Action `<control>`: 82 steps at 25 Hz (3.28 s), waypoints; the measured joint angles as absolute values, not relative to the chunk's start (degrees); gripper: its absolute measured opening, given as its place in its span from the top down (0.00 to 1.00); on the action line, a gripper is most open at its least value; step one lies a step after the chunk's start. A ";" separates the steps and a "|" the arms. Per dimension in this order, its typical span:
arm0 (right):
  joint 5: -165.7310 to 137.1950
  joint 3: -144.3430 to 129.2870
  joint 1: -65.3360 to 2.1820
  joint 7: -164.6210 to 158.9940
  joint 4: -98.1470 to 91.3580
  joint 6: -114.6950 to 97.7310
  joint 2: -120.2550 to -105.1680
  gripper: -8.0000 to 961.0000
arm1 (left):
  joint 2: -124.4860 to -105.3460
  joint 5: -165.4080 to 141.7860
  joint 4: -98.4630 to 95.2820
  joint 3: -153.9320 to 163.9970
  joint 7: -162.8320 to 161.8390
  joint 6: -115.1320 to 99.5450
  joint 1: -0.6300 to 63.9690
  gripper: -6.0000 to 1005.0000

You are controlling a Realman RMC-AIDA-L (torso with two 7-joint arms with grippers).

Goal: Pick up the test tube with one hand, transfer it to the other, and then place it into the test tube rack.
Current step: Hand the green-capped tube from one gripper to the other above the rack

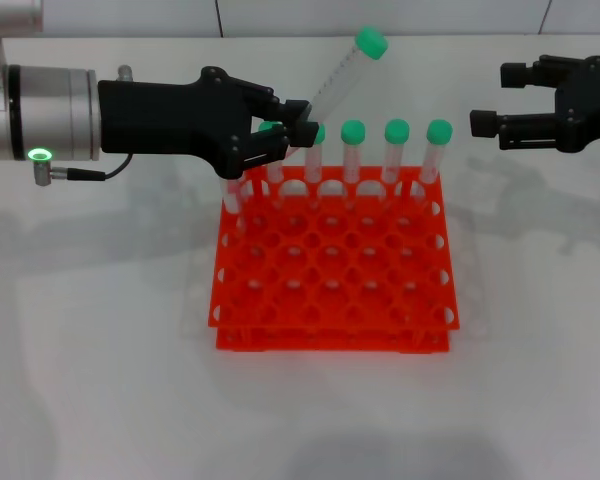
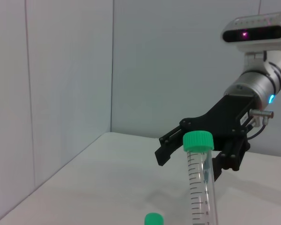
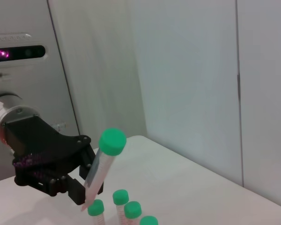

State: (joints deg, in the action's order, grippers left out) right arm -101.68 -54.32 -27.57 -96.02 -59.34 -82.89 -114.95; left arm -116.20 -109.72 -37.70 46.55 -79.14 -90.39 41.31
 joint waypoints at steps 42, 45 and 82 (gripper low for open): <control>-100.35 -54.51 -30.23 -96.05 -59.33 -82.84 -115.05 0.12 | -114.61 -108.88 -37.79 46.05 -79.29 -85.45 43.50 0.78; -100.32 -54.44 -30.47 -96.03 -59.33 -82.82 -115.05 0.12 | -114.61 -108.67 -37.90 46.05 -79.28 -85.22 43.13 0.78; -100.10 -54.31 -30.67 -96.07 -58.59 -81.18 -115.20 0.12 | -115.05 -101.46 -38.01 46.05 -73.16 -86.15 39.38 0.78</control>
